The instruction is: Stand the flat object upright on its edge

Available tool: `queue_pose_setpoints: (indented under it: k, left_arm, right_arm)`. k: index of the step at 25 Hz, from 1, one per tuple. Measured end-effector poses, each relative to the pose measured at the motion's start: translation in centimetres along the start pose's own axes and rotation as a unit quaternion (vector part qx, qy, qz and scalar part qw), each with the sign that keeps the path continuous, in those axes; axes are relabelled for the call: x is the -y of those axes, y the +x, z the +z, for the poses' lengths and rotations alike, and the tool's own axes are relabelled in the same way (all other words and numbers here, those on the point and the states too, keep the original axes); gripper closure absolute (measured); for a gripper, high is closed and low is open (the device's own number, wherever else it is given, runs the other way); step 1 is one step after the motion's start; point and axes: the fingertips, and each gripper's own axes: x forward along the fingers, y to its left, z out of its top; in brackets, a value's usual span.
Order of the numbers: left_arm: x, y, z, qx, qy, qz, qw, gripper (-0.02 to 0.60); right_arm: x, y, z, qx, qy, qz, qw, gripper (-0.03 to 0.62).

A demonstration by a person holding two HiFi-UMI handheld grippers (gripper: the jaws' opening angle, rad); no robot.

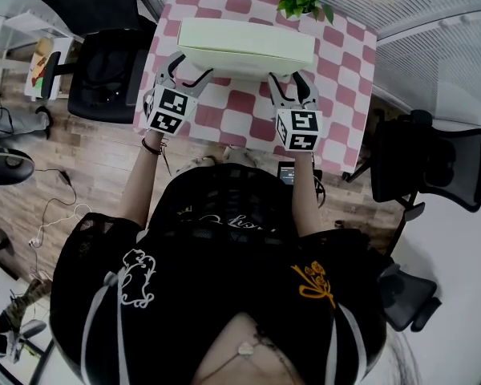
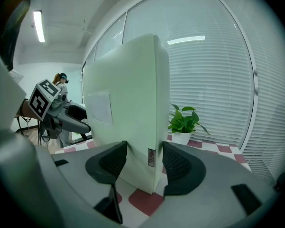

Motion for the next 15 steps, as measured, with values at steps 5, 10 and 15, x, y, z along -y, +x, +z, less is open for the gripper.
queue_pose_setpoints:
  k: [5,10,15]
  left_arm:
    - [-0.3,-0.7,-0.1,0.010,-0.017,0.001,0.9998,0.281]
    - [-0.5,-1.4,-0.4,0.010,-0.021,0.003,0.9997,0.281]
    - [-0.2,-1.9,-0.5,0.011,-0.022,0.001,0.9997,0.281]
  right_arm:
    - [0.1,0.2,-0.1,-0.006,-0.003,-0.004,1.000,0.362]
    - [0.0,0.1,-0.3,-0.010,-0.004,-0.005,1.000,0.362]
    - [0.0,0.2,-0.4,-0.011,0.002,-0.007,1.000,0.362]
